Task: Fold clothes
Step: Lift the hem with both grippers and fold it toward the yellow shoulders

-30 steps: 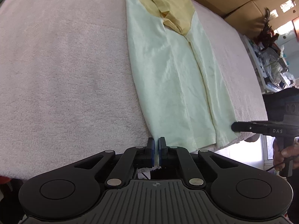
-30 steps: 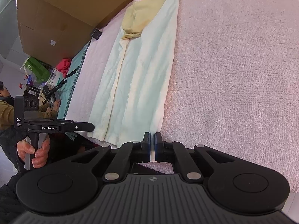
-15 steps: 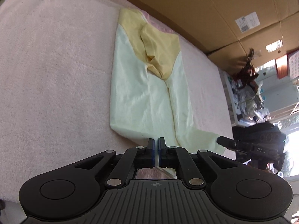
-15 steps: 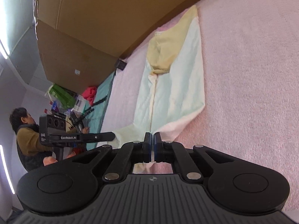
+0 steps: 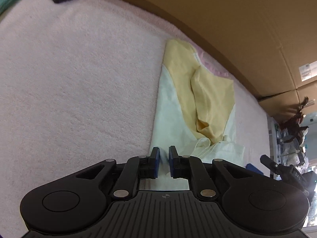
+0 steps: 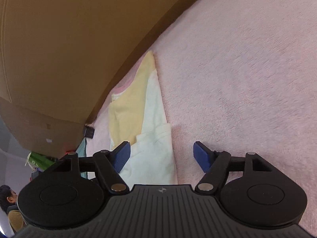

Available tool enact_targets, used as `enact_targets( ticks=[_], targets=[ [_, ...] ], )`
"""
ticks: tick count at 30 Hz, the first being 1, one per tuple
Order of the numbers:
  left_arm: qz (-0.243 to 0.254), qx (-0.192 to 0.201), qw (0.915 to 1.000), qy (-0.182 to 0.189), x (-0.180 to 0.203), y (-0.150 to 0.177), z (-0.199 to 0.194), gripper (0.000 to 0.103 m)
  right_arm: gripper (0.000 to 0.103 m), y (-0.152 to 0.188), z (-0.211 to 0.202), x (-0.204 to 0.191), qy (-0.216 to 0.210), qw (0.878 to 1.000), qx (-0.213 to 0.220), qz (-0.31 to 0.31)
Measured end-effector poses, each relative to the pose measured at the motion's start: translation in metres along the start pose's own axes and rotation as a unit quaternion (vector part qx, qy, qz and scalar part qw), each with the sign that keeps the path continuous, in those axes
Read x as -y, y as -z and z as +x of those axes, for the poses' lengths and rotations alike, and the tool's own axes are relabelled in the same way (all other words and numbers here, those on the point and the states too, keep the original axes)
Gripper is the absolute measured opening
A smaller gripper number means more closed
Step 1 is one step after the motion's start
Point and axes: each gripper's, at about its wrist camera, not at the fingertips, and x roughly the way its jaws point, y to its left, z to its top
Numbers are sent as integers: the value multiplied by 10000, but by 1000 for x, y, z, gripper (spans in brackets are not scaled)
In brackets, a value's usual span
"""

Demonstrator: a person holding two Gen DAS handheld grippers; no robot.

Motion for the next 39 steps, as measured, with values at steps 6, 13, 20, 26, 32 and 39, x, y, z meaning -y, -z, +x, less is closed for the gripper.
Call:
enact_targets(
  ticks=[6, 13, 20, 26, 32, 39],
  targets=[
    [185, 612, 9974, 323, 17, 2, -31, 43, 31, 22, -16, -25, 37, 9929, 45, -1185],
    [1535, 200, 9879, 110, 65, 42, 4, 47, 27, 44, 29, -87, 784, 9403, -186, -3306],
    [1270, 354, 9911, -170, 54, 14, 54, 48, 21, 27, 74, -86, 1187, 9277, -407, -3515],
    [957, 748, 9923, 232, 45, 11, 27, 59, 26, 26, 52, -101, 660, 9445, -92, -3217],
    [1009, 417, 9939, -179, 53, 9, 63, 60, 26, 48, 108, -117, 789, 9325, -578, -3477],
    [934, 1026, 9901, 201, 48, 20, 4, 89, 28, 42, 65, -118, 797, 9309, 39, -3564]
  ],
)
